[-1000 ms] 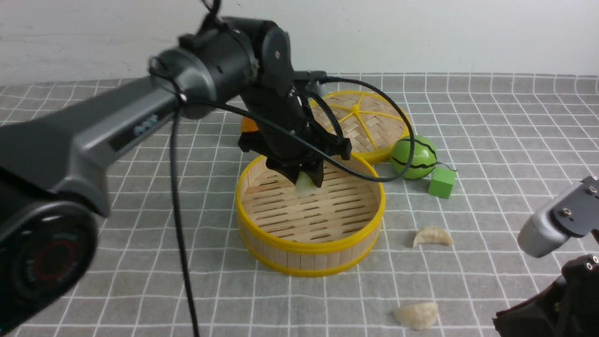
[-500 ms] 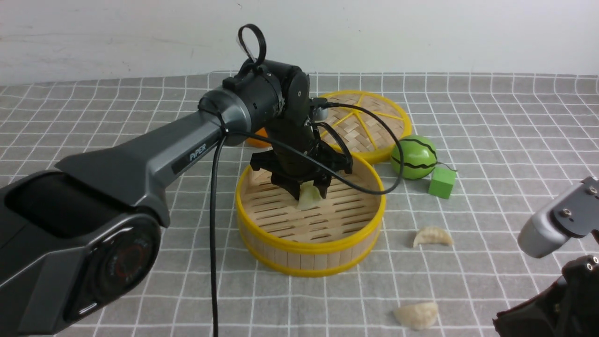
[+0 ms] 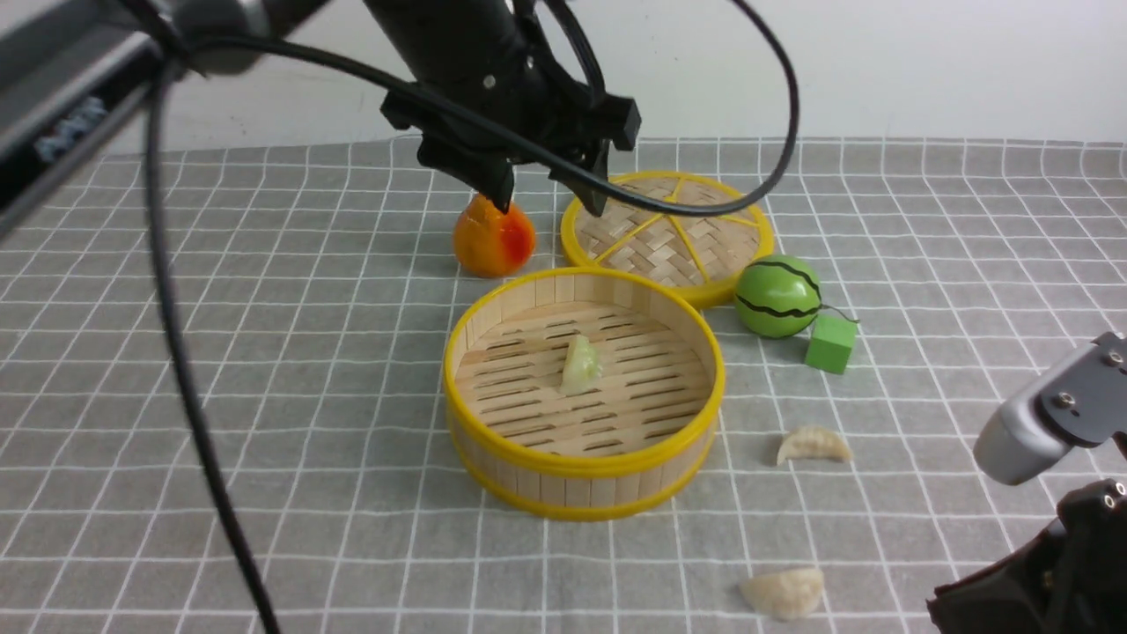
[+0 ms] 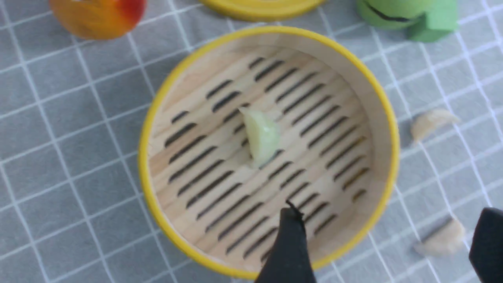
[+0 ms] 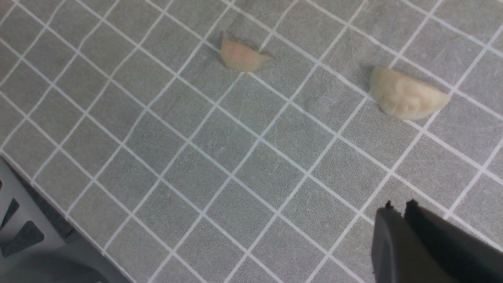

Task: Put the dumplings into the steamer on the table with the grey tablecloth.
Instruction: 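Reach for and grasp a dumpling on the table with the left gripper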

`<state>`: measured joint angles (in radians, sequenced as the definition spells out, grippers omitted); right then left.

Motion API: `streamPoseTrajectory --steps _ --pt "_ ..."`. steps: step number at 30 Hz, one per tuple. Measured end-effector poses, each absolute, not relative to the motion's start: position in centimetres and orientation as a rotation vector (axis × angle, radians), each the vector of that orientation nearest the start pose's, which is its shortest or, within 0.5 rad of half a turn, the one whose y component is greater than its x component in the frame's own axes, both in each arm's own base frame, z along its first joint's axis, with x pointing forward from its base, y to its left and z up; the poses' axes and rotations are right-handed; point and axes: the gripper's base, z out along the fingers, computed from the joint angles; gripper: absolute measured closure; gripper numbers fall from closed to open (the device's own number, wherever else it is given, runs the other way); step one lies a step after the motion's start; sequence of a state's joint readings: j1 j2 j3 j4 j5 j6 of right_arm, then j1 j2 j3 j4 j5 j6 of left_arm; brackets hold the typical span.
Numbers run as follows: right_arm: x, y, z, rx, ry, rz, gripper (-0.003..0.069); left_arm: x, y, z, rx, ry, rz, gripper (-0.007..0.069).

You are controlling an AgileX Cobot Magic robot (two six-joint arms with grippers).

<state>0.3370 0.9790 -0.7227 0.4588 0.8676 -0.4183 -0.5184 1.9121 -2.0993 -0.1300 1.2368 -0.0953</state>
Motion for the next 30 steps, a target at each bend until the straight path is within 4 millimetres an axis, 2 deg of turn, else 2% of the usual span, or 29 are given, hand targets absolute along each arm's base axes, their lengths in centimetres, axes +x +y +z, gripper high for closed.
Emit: streamPoseTrajectory --steps 3,4,5,6,8,11,16,17,19,20,21,22,25,30 --pt "15.2 8.7 28.7 -0.696 2.465 0.544 0.0618 32.9 -21.7 39.1 0.676 2.526 -0.419 0.0067" --pt "15.1 8.7 28.7 -0.697 2.465 0.545 0.0618 32.6 -21.8 38.7 0.701 2.537 -0.413 0.0067" --pt "14.8 8.6 28.8 -0.706 2.472 0.555 0.0618 30.8 -22.3 37.4 0.813 2.564 -0.395 0.0069" --pt "14.8 8.6 28.8 -0.706 2.470 0.555 0.0618 30.5 -22.3 37.2 0.825 2.569 -0.392 0.0069" --pt "13.9 8.4 29.4 -0.706 2.451 0.566 0.0617 28.1 -23.2 34.9 0.971 2.600 -0.366 0.0069" --pt "12.6 8.0 30.5 -0.702 2.386 0.567 0.0616 25.5 -24.2 31.9 1.139 2.642 -0.338 0.0069" --pt "10.4 7.2 32.0 -0.700 2.275 0.561 0.0615 22.2 -25.8 27.0 1.481 2.619 -0.282 0.0069" --pt "10.3 7.2 32.1 -0.700 2.268 0.561 0.0615 22.2 -25.8 27.0 1.479 2.616 -0.282 0.0069" --pt "9.7 7.0 32.5 -0.701 2.241 0.560 0.0615 21.7 -26.7 25.1 1.612 2.548 -0.268 0.0069" --pt "9.6 7.0 32.5 -0.700 2.239 0.560 0.0615 21.7 -26.7 25.1 1.612 2.548 -0.268 0.0069" --pt "9.5 6.9 32.5 -0.704 2.240 0.561 0.0613 22.0 -27.4 24.1 1.649 2.502 -0.267 0.0069" --pt "9.5 6.9 32.5 -0.704 2.240 0.561 0.0613 22.0 -27.5 24.0 1.652 2.504 -0.266 0.0069" --pt "9.4 6.9 32.4 -0.715 2.254 0.565 0.0608 23.0 -28.4 21.8 1.654 2.479 -0.253 0.0069" --pt "9.4 6.9 32.4 -0.715 2.254 0.565 0.0603 23.9 -29.0 18.5 1.703 2.504 -0.175 0.0074"
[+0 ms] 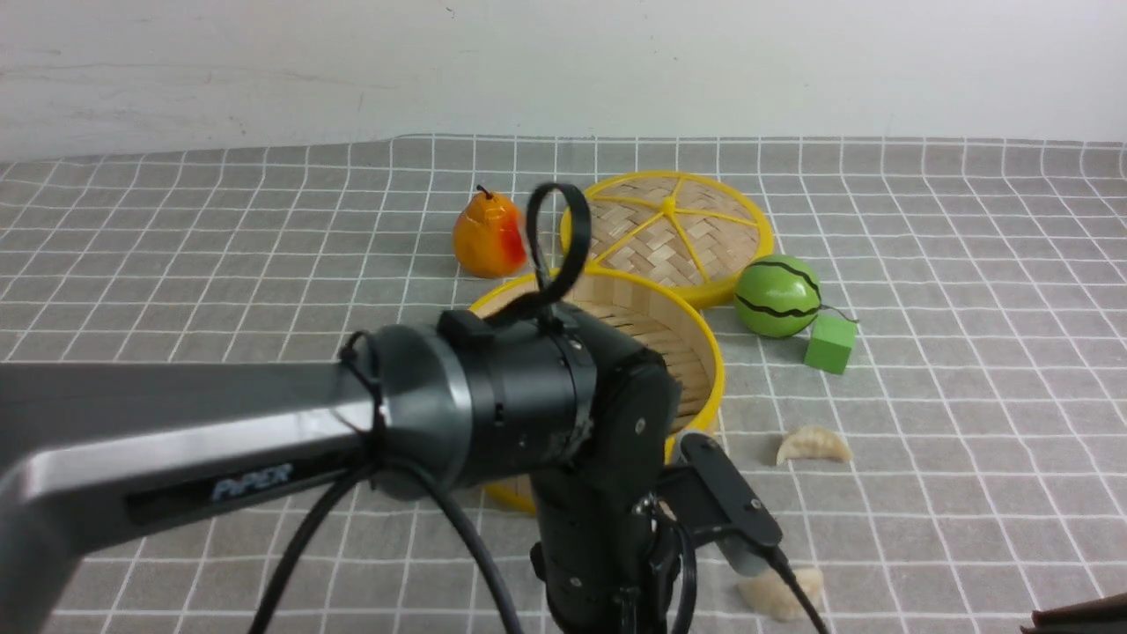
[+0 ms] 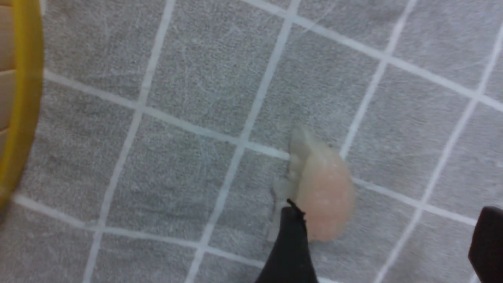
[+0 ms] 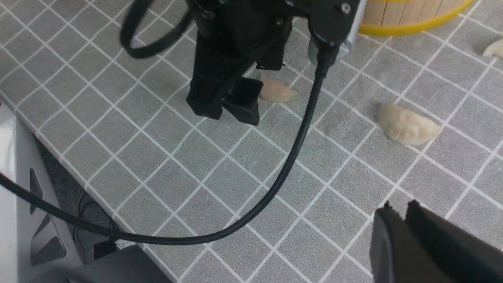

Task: Put the dumplings into the steamer on the table with the grey tablecloth.
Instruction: 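Reach for and grasp a dumpling on the table with the left gripper, then place the dumpling into the bamboo steamer basket with the left gripper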

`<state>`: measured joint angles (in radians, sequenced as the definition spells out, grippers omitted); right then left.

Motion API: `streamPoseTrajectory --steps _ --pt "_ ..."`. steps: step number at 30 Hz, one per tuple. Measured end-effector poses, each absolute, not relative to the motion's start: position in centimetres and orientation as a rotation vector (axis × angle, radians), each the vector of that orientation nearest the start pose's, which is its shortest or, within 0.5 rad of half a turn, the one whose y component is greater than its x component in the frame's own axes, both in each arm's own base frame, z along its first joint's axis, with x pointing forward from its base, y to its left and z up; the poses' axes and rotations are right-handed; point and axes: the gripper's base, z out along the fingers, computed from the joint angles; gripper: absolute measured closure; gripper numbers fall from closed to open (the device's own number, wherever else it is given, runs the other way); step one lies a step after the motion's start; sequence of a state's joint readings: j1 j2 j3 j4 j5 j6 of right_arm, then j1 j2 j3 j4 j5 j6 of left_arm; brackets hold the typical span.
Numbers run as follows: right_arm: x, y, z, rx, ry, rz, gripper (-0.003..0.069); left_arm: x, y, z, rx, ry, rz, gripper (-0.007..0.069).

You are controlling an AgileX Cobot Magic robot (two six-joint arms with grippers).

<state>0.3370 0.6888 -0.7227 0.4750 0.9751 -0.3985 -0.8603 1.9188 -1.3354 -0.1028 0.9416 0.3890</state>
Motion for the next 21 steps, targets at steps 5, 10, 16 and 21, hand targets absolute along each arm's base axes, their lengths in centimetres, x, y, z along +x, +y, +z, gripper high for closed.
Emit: streamPoseTrajectory --steps 5,10,16,21 --pt "9.4 6.9 32.4 -0.716 2.256 0.566 0.0600 24.5 -29.2 16.3 1.735 2.512 -0.108 0.0132" --pt "9.4 6.9 32.4 -0.716 2.256 0.565 0.0597 24.8 -29.3 16.3 1.693 2.505 -0.100 0.0309" --pt "9.4 6.9 32.4 -0.717 2.255 0.561 0.0597 24.7 -29.3 16.6 1.672 2.517 -0.112 0.0440" --pt "9.4 6.9 32.4 -0.714 2.252 0.560 0.0594 24.3 -29.1 18.0 1.626 2.564 -0.146 0.0440"
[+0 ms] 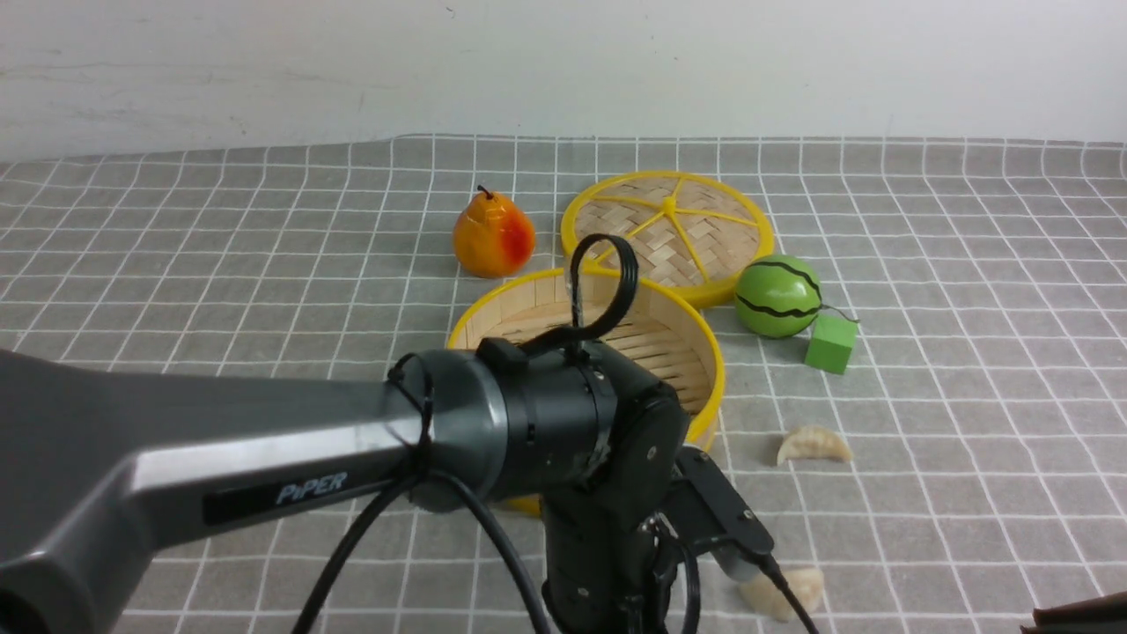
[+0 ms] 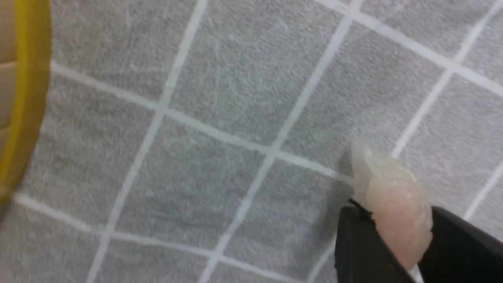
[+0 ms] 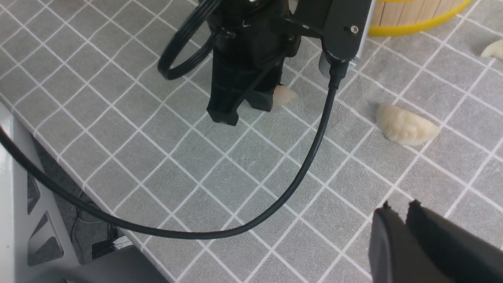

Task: Put the dumplings into the steamer on the table with the grey tablecloth.
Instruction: 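Place the dumpling into the bamboo steamer basket with the left gripper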

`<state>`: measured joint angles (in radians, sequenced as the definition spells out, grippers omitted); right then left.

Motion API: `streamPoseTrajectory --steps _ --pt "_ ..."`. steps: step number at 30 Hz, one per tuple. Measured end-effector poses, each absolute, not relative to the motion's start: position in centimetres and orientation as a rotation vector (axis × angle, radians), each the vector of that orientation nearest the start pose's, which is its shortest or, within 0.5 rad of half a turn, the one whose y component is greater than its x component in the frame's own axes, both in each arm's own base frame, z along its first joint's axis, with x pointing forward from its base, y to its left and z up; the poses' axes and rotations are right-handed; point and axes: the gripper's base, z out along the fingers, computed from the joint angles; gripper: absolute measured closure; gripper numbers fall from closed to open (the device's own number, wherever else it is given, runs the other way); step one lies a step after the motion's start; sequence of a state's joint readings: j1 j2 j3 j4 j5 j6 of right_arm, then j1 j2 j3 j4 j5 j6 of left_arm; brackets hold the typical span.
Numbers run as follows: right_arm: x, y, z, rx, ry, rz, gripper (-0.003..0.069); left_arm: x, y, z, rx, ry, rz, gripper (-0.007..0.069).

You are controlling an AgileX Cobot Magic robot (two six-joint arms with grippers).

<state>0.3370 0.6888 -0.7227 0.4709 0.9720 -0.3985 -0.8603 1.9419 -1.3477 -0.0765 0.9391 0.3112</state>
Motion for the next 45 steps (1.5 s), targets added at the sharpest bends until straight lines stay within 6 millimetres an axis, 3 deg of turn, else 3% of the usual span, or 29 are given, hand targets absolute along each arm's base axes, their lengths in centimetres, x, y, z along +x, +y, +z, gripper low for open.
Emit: streamPoseTrajectory --steps 4,6,7,9,10,13,16,18,19,23,29,34,40,42,45 --pt "9.4 6.9 32.4 -0.713 2.249 0.559 0.0592 24.5 -28.9 21.8 1.493 2.571 -0.138 0.0440" --pt "9.5 6.9 32.4 -0.709 2.246 0.558 0.0588 25.5 -28.3 24.8 1.326 2.594 -0.136 0.0440" --pt "9.5 6.9 32.5 -0.705 2.241 0.556 0.0586 26.5 -27.7 26.6 1.184 2.618 -0.154 0.0440" --pt "9.6 6.9 32.5 -0.701 2.235 0.555 0.0586 27.5 -27.1 27.7 1.088 2.633 -0.158 0.0440" --pt "9.7 6.9 32.6 -0.692 2.222 0.551 0.0584 29.2 -26.0 29.1 0.937 2.650 -0.168 0.0440" --pt "9.9 6.9 32.7 -0.678 2.205 0.551 0.0584 32.3 -23.9 30.6 0.707 2.662 -0.189 0.0440" --pt "9.9 7.0 32.9 -0.665 2.192 0.563 0.0584 35.0 -22.4 30.7 0.565 2.669 -0.192 0.0440" --pt "9.9 7.0 32.9 -0.660 2.189 0.569 0.0582 37.0 -21.8 29.7 0.490 2.679 -0.193 0.0440" --pt "9.9 7.0 32.9 -0.660 2.189 0.569 0.0582 37.1 -21.8 29.5 0.491 2.682 -0.191 0.0440" --pt "9.9 7.1 32.9 -0.647 2.193 0.576 0.0575 40.0 -22.3 25.9 0.457 2.708 -0.174 0.0440" --pt "9.9 7.1 32.9 -0.616 2.207 0.592 0.0575 41.9 -23.2 21.9 0.401 2.761 -0.150 0.0440" --pt "9.8 7.0 32.8 -0.611 2.232 0.592 0.0575 42.5 -23.2 20.1 0.380 2.779 -0.097 0.0398" --pt "11.1 7.1 32.6 -0.609 2.353 0.538 0.0575 42.9 -23.0 21.8 0.325 2.765 -0.058 0.0248" --pt "11.6 7.1 32.8 -0.624 2.374 0.516 0.0575 42.9 -23.0 22.5 0.318 2.763 -0.060 0.0233" --pt "13.9 7.6 33.7 -0.662 2.430 0.453 0.0575 42.2 -22.7 26.5 0.307 2.732 -0.096 0.0215"
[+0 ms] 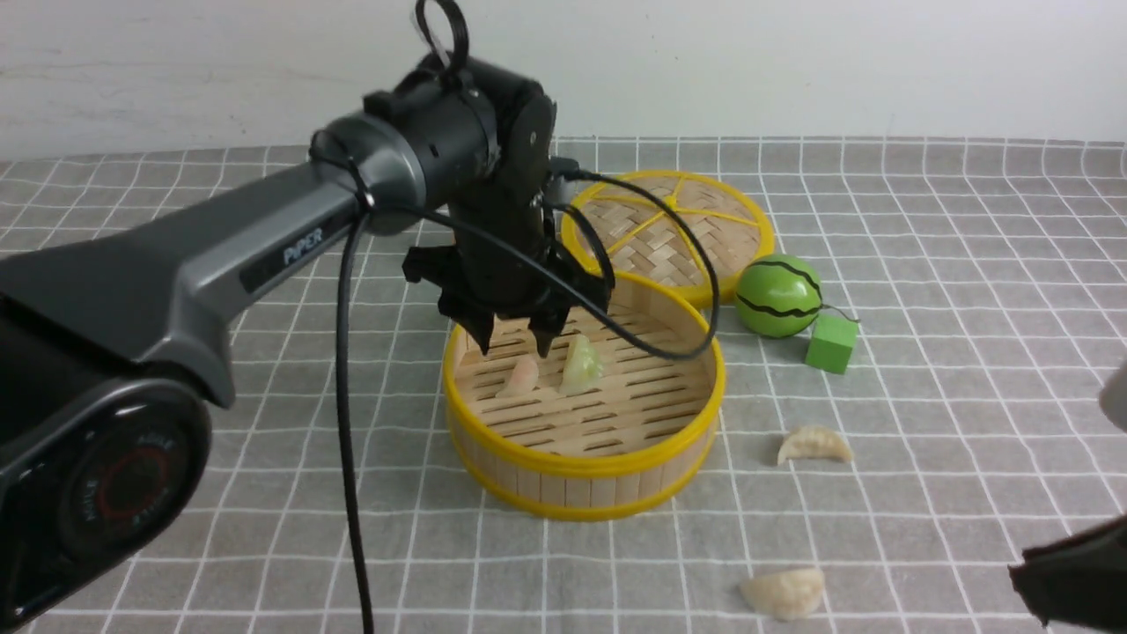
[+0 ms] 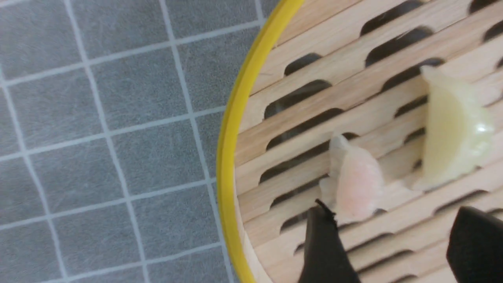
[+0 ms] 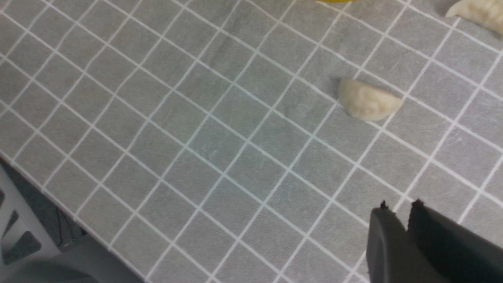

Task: Put the dumplings into the steamer on the table with the grey tablecloth.
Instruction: 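Place the dumpling into the bamboo steamer basket with the left gripper, then reach for and grasp a dumpling lying on the table beside the steamer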

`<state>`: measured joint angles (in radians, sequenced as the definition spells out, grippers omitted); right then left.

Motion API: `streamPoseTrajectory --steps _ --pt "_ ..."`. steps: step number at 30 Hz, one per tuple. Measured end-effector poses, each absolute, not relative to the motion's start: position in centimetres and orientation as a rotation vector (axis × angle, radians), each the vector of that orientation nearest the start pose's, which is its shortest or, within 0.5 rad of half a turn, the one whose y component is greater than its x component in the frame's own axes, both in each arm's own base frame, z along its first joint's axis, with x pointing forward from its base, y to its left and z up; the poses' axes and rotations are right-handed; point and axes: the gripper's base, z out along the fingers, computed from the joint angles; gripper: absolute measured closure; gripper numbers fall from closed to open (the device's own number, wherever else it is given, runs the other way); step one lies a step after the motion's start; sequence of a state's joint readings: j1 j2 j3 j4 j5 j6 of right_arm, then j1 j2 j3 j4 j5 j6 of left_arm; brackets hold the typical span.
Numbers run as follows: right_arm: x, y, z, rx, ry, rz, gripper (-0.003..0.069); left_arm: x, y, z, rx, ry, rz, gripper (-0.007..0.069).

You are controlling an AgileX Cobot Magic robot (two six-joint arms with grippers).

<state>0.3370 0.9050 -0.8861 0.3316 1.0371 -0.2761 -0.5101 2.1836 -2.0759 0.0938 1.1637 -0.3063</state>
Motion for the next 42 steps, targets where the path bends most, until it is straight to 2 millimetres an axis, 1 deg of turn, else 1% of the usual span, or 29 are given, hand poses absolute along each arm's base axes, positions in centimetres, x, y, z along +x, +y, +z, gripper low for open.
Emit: streamPoseTrajectory --steps 1,2,3,5,6,7,9,10,12,13,15,17,18,21,22,25,26,27,28,29,30,31,33,36,37,38,40,41,42 --pt "14.3 7.7 33.9 -0.668 2.436 0.440 0.0575 41.8 -22.5 27.8 0.313 2.716 -0.106 0.0215" --pt "15.5 7.9 34.1 -0.684 2.457 0.410 0.0575 41.1 -22.1 30.1 0.324 2.677 -0.127 0.0218" --pt "16.0 8.0 34.4 -0.699 2.459 0.392 0.0575 40.6 -21.9 31.4 0.329 2.658 -0.135 0.0221" --pt "17.6 8.4 34.7 -0.768 2.477 0.343 0.0575 38.8 -20.9 35.5 0.344 2.588 -0.163 0.0242" --pt "18.6 8.8 34.6 -0.816 2.499 0.323 0.0575 37.3 -20.1 38.2 0.346 2.532 -0.184 0.0266" --pt "19.4 9.2 34.5 -0.863 2.516 0.312 0.0575 36.1 -19.4 40.4 0.345 2.486 -0.202 0.0291" --pt "20.8 10.4 34.1 -0.954 2.549 0.307 0.0575 33.6 -18.0 43.7 0.338 2.412 -0.232 0.0349" --pt "21.3 10.9 33.8 -0.989 2.561 0.311 0.0575 32.2 -17.3 45.1 0.337 2.381 -0.247 0.0387" --pt "22.1 12.2 33.0 -1.076 2.566 0.314 0.0575 29.7 -16.0 47.0 0.350 2.340 -0.274 0.0450" --pt "22.4 12.9 32.3 -1.135 2.567 0.314 0.0575 28.4 -15.4 47.4 0.370 2.333 -0.289 0.0499" --pt "23.1 14.5 30.7 -1.279 2.562 0.311 0.0573 25.7 -14.4 46.9 0.422 2.358 -0.317 0.0585" --pt "23.5 15.5 29.5 -1.379 2.544 0.309 0.0573 23.6 -13.5 46.0 0.455 2.388 -0.329 0.0639" --pt "23.6 15.6 29.2 -1.388 2.548 0.309 0.0573 23.2 -13.2 45.8 0.461 2.396 -0.328 0.0638" --pt "24.8 16.7 27.1 -1.459 2.547 0.303 0.0556 19.1 -11.3 43.0 0.496 2.468 -0.345 0.0638" --pt "25.2 16.8 26.4 -1.466 2.554 0.294 0.0543 18.3 -10.9 42.4 0.499 2.480 -0.345 0.0638" --pt "26.4 17.2 24.8 -1.477 2.555 0.246 0.0460 16.0 -9.7 40.1 0.509 2.519 -0.343 0.0638" --pt "26.9 17.3 24.0 -1.482 2.556 0.226 0.0403 15.3 -9.3 39.1 0.514 2.538 -0.339 0.0638" --pt "26.9 17.3 24.0 -1.482 2.552 0.221 0.0403 15.2 -9.3 39.0 0.515 2.541 -0.338 0.0638" --pt "27.8 17.5 22.9 -1.490 2.541 0.178 0.0294 14.4 -8.8 37.8 0.528 2.561 -0.328 0.0638" --pt "27.8 17.5 22.9 -1.490 2.541 0.178 0.0294 14.3 -8.8 37.7 0.530 2.564 -0.327 0.0638" --pt "28.2 17.6 22.3 -1.502 2.527 0.150 0.0239 13.9 -8.5 37.1 0.545 2.572 -0.319 0.0638" --pt "28.9 17.7 21.3 -1.540 2.497 0.103 0.0161 13.2 -8.2 36.3 0.569 2.575 -0.312 0.0638" --pt "29.3 17.7 20.1 -1.612 2.481 0.060 0.0089 12.7 -7.9 35.8 0.591 2.575 -0.306 0.0638" --pt "29.6 17.8 18.5 -1.728 2.471 0.045 0.0054 12.3 -7.7 35.5 0.607 2.571 -0.308 0.0638" --pt "29.7 17.8 17.8 -1.768 2.474 0.045 0.0057 12.2 -7.7 35.4 0.611 2.569 -0.310 0.0638" --pt "29.7 17.8 17.7 -1.779 2.470 0.045 0.0058 12.2 -7.7 35.4 0.611 2.569 -0.312 0.0638" --pt "29.9 17.9 16.3 -1.834 2.472 0.049 0.0106 12.2 -7.8 35.5 0.617 2.560 -0.322 0.0638" --pt "30.0 17.9 16.0 -1.841 2.471 0.044 0.0123 12.2 -7.8 35.5 0.617 2.559 -0.325 0.0638" --pt "30.1 18.0 15.9 -1.836 2.464 0.042 0.0166 12.1 -7.8 35.5 0.621 2.558 -0.331 0.0638"
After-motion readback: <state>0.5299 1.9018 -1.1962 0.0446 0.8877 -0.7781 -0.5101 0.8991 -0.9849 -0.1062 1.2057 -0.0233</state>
